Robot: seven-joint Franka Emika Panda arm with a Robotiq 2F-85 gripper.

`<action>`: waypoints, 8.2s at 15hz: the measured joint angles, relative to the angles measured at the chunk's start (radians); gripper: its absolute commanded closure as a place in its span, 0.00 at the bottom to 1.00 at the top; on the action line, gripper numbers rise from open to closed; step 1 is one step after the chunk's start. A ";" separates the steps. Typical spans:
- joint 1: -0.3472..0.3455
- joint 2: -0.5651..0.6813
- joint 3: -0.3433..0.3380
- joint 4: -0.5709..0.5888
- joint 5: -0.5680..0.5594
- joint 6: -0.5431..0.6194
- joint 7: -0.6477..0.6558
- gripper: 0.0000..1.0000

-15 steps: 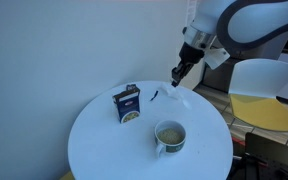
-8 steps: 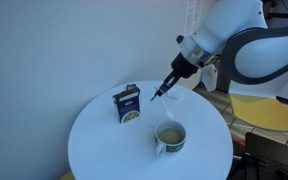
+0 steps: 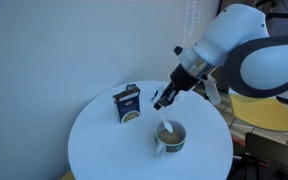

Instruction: Pour the contents in the clear cup into the white and green mug

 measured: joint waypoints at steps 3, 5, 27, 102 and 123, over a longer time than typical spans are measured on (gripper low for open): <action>0.001 0.002 0.000 -0.023 0.000 0.028 -0.035 0.97; 0.004 0.007 -0.002 -0.038 0.002 0.050 -0.062 0.97; 0.066 0.076 -0.044 -0.084 0.205 0.183 -0.315 0.97; 0.195 -0.177 -0.125 -0.149 0.780 0.160 -1.179 0.97; 0.323 -0.408 -0.211 -0.201 1.471 0.224 -1.936 0.97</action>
